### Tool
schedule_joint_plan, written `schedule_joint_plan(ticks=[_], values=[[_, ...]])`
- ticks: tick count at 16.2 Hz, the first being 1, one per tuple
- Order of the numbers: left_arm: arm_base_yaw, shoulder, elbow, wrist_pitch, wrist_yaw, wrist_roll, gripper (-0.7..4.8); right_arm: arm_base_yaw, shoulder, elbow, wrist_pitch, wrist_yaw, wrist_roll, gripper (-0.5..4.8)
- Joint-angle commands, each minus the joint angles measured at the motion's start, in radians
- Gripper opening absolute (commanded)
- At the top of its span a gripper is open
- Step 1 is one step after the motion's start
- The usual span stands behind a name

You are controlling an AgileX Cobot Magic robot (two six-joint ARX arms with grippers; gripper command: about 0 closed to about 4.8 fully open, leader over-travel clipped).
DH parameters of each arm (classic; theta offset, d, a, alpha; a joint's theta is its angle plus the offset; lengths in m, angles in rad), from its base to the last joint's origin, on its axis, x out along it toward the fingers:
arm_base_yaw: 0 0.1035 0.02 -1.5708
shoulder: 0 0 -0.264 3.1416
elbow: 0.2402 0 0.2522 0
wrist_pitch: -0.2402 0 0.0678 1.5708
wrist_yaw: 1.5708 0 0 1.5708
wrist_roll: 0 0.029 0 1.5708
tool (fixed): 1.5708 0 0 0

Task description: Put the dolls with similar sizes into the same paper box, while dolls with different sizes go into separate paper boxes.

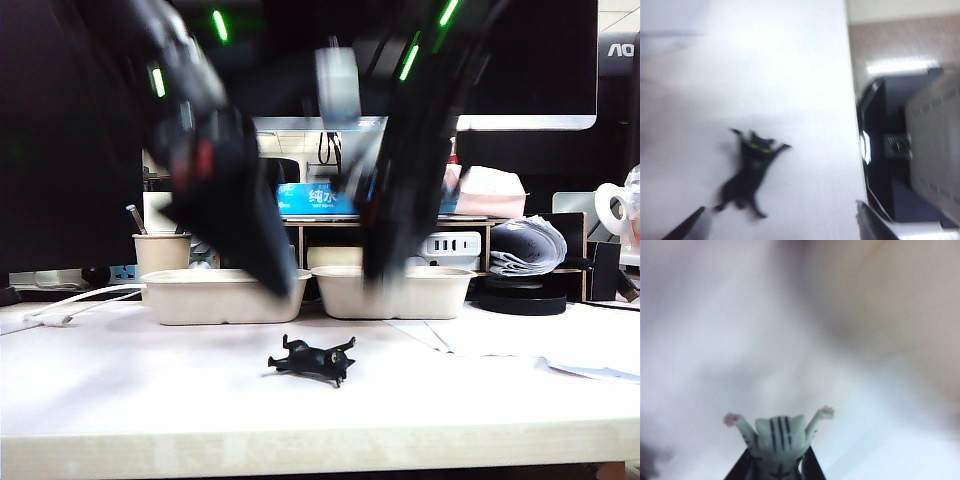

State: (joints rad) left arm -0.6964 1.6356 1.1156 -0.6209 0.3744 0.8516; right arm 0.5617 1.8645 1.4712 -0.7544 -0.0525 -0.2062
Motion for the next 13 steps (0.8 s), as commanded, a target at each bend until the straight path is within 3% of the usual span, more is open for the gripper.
schedule_joint_plan(ticks=[1, 4, 5, 7, 8, 9, 11, 13], values=[[-0.009, 0.090, 0.004, 0.089, -0.005, 0.017, 3.90, -0.063, -0.063, 0.006, 0.076, -0.002, 0.003, -0.08], [-0.014, 0.174, 0.004, 0.196, -0.057, 0.039, 3.89, -0.142, -0.026, 0.014, 0.166, -0.029, 0.003, -0.07], [-0.015, 0.197, 0.004, 0.204, -0.058, 0.038, 3.28, -0.157, 0.000, 0.019, 0.172, -0.040, 0.003, -0.07], [-0.015, 0.209, 0.004, 0.202, -0.060, 0.038, 0.88, -0.160, 0.021, 0.018, 0.173, -0.051, -0.003, -0.07], [-0.015, 0.211, 0.004, 0.208, -0.061, 0.034, 0.57, -0.160, 0.030, 0.018, 0.186, -0.054, -0.003, -0.01], [-0.015, 0.211, 0.004, 0.212, -0.074, 0.035, 0.56, -0.160, 0.031, 0.018, 0.201, -0.054, -0.003, 0.41], [-0.015, 0.210, 0.005, 0.229, -0.174, 0.010, -0.05, -0.160, 0.030, 0.043, 0.198, -0.055, 0.022, 1.28], [-0.012, 0.187, 0.006, 0.251, -0.207, -0.068, -0.05, -0.159, 0.026, 0.111, 0.130, -0.061, 0.022, 1.28]])
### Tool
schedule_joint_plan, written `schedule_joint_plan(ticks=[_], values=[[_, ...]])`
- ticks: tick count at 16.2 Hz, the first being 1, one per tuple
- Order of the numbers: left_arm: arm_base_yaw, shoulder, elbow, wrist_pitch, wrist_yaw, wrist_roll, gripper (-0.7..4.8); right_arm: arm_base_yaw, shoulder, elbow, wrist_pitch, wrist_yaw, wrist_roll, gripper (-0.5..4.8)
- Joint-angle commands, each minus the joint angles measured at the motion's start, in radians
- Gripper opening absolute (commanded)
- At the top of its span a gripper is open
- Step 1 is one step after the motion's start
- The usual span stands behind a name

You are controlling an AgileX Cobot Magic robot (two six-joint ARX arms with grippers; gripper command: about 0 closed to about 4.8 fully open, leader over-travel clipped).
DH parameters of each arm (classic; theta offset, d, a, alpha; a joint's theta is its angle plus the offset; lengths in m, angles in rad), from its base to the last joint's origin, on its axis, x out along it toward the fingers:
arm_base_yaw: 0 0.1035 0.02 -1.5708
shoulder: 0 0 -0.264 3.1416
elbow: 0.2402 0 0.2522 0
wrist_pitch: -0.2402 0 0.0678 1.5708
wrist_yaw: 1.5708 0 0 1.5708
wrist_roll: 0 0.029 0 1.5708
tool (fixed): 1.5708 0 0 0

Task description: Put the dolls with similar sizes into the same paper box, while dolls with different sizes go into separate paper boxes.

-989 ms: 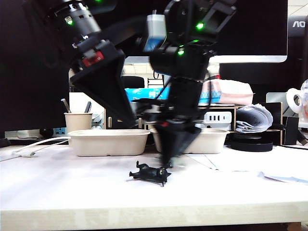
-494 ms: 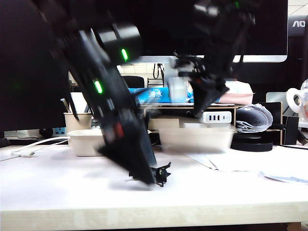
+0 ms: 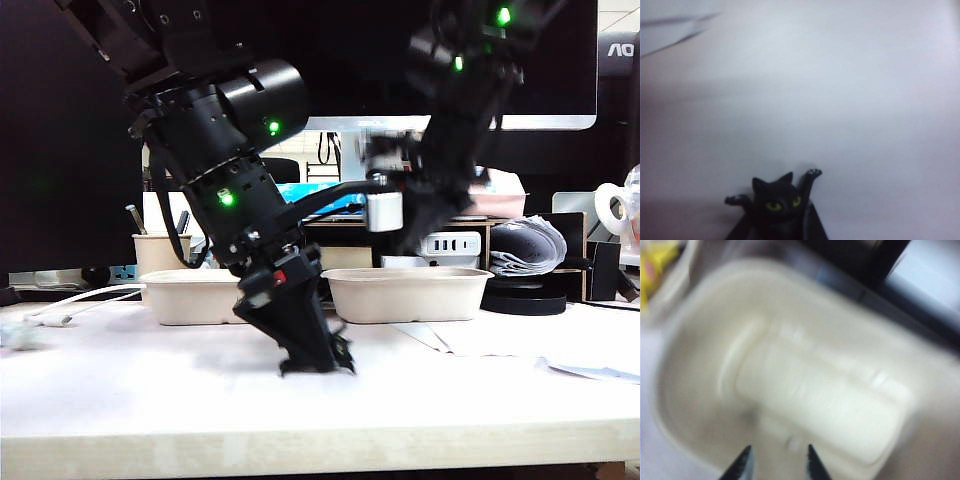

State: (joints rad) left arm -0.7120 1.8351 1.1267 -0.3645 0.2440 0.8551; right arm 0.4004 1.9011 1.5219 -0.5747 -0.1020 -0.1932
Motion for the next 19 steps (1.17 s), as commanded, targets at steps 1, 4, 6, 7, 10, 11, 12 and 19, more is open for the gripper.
schedule_joint_plan(ticks=[1, 4, 6, 7, 10, 11, 12, 19], values=[[0.008, -0.040, -0.005, 0.029, -0.087, -0.118, -0.05, 0.002, -0.016, 0.100, -0.083, -0.011, 0.011, 1.30], [0.010, -0.080, -0.004, 0.407, -0.115, -0.261, -0.05, -0.005, -0.111, 0.137, -0.116, -0.008, 0.011, 1.30], [0.009, -0.040, -0.004, 0.625, -0.172, -0.338, -0.05, -0.008, -0.150, 0.137, -0.159, -0.008, 0.014, 1.30], [0.010, -0.010, -0.004, 0.719, -0.218, -0.377, -0.03, -0.008, -0.160, 0.137, -0.182, -0.008, 0.014, 1.30], [0.026, 0.067, 0.021, 0.791, -0.182, -0.377, 3.54, -0.008, -0.169, 0.137, -0.216, -0.008, 0.014, 1.30], [0.027, 0.068, 0.021, 0.787, -0.185, -0.377, 4.05, -0.008, -0.170, 0.137, -0.218, -0.008, 0.014, 1.30], [0.027, 0.064, 0.022, 0.784, -0.218, -0.378, 4.06, -0.008, -0.170, 0.137, -0.218, -0.008, 0.014, 1.30], [0.153, -0.359, 0.020, -0.203, -0.450, -0.587, 0.18, 0.028, -0.165, 0.135, -0.281, -0.391, 0.005, 1.29]])
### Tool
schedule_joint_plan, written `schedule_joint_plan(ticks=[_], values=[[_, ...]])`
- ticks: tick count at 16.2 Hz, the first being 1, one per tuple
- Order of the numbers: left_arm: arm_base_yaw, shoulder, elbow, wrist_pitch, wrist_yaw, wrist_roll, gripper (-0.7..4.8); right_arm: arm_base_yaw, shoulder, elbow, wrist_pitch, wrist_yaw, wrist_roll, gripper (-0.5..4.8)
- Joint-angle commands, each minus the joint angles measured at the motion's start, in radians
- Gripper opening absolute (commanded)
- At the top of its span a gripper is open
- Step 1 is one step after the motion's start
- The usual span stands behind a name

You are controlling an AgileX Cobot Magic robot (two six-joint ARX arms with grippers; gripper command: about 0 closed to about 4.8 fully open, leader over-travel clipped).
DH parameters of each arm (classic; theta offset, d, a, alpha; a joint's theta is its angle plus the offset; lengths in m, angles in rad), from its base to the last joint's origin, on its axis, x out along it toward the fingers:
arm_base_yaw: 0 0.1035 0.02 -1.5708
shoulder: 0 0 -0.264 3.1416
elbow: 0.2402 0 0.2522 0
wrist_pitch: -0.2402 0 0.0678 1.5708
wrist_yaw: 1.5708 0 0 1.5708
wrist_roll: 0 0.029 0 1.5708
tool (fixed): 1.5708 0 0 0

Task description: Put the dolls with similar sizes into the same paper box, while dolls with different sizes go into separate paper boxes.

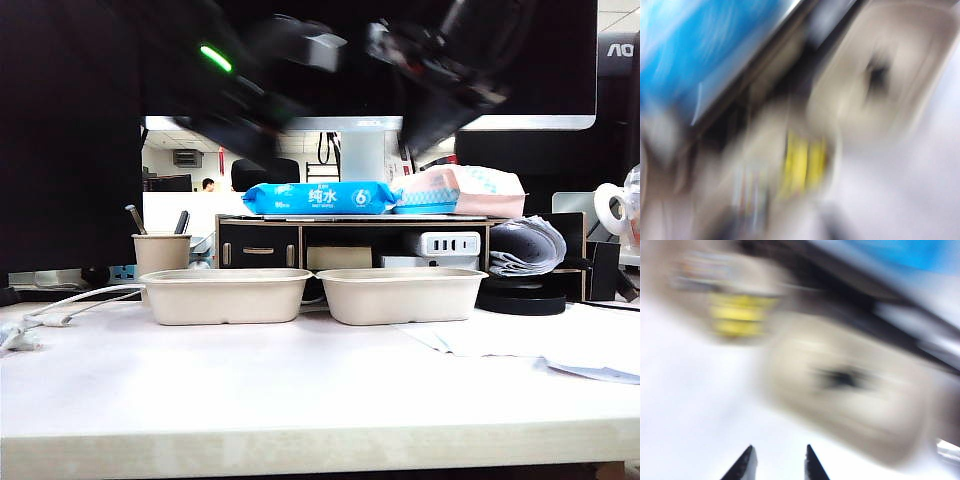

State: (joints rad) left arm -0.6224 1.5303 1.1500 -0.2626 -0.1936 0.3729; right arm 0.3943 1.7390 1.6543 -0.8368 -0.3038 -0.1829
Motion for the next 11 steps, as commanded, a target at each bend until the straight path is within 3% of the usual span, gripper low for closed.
schedule_joint_plan(ticks=[1, 3, 4, 5, 8, 10, 11], values=[[0.111, -0.062, -0.005, -0.420, -0.011, -0.121, 0.19, 0.056, 0.001, 0.003, -0.020, -0.223, -0.022, 1.25], [0.203, -0.057, -0.031, -0.495, 0.008, -0.146, 0.75, 0.135, 0.017, 0.003, -0.003, -0.222, -0.061, 1.25], [0.250, -0.056, -0.049, -0.494, 0.039, -0.205, 1.61, 0.180, 0.033, 0.003, 0.016, -0.227, -0.086, 1.26], [0.289, -0.055, -0.051, -0.510, 0.026, -0.259, 1.78, 0.224, 0.057, 0.003, 0.035, -0.221, -0.108, 1.26], [0.325, -0.055, -0.052, -0.557, -0.109, -0.277, 1.80, 0.321, 0.157, 0.003, 0.184, -0.217, -0.109, 1.29], [0.342, -0.056, -0.053, -0.616, -0.253, -0.274, 1.80, 0.382, 0.240, 0.004, 0.318, -0.211, -0.097, 1.88], [0.359, -0.058, -0.053, -0.629, -0.278, -0.264, 1.80, 0.400, 0.266, 0.004, 0.362, -0.209, -0.094, 1.92]])
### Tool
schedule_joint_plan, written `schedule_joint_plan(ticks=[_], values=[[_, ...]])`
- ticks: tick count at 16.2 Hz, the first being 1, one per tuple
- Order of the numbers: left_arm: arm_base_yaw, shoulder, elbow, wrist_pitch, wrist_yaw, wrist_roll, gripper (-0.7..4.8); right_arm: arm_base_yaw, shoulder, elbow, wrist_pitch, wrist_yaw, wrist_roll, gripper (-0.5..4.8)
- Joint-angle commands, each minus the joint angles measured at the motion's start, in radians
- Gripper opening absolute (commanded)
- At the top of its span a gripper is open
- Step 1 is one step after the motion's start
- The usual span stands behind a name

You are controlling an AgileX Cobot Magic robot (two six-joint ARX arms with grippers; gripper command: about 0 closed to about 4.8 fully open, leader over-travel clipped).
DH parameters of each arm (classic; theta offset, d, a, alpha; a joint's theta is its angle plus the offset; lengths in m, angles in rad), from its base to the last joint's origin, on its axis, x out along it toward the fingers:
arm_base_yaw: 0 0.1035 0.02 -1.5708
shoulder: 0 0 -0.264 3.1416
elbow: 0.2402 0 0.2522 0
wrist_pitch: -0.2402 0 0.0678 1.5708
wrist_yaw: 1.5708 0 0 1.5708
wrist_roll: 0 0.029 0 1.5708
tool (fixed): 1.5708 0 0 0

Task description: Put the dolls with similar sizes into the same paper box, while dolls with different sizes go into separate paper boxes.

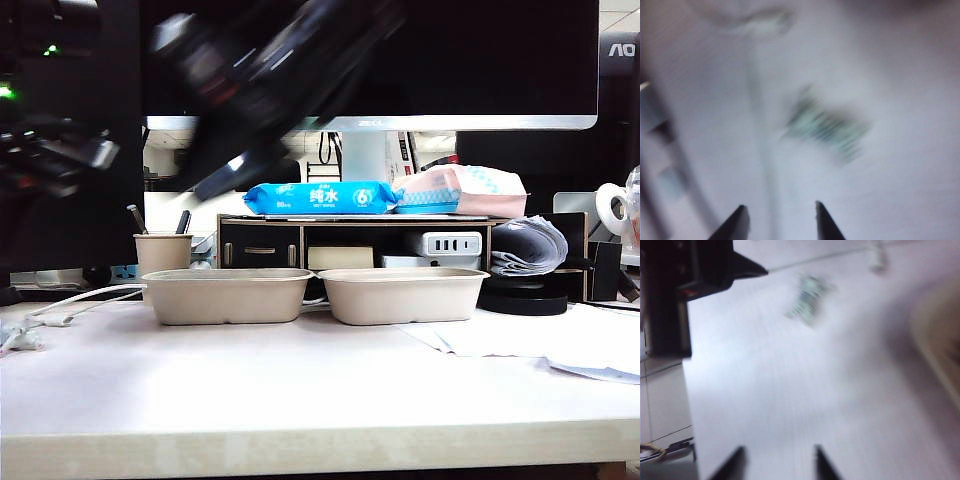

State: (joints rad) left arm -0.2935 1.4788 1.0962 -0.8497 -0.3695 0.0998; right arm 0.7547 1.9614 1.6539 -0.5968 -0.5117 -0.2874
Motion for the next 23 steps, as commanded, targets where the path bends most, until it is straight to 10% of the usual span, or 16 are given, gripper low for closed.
schedule_joint_plan(ticks=[1, 2, 4, 6, 8, 13, 17, 23], values=[[0.057, -0.008, 0.001, -0.057, -0.103, 0.025, 1.52, 0.061, 0.070, 0.004, 0.167, 0.029, 0.015, 1.94], [0.092, -0.011, 0.001, -0.069, -0.055, 0.046, 0.02, 0.081, 0.091, 0.004, 0.204, 0.097, 0.031, 1.95], [0.171, -0.011, 0.001, -0.063, 0.093, 0.031, -0.03, 0.098, 0.097, 0.004, 0.212, 0.200, 0.033, 2.03], [0.201, -0.010, 0.001, -0.044, 0.251, -0.029, 0.80, 0.087, 0.085, 0.005, 0.193, 0.233, 0.044, 2.03], [0.201, -0.007, 0.001, -0.015, 0.358, -0.170, 2.97, 0.065, 0.055, 0.005, 0.143, 0.248, 0.047, 2.03], [0.195, 0.084, 0.001, 0.050, 0.449, -0.661, 3.06, 0.041, -0.011, 0.005, 0.060, 0.251, 0.048, 2.03], [0.156, 0.224, 0.001, 0.134, 0.580, -0.792, 3.06, 0.046, -0.051, 0.005, -0.025, 0.244, 0.048, 2.03], [0.157, 0.233, 0.002, 0.103, 0.534, -0.760, 3.05, 0.046, -0.079, 0.004, -0.084, 0.243, 0.038, 2.03]])
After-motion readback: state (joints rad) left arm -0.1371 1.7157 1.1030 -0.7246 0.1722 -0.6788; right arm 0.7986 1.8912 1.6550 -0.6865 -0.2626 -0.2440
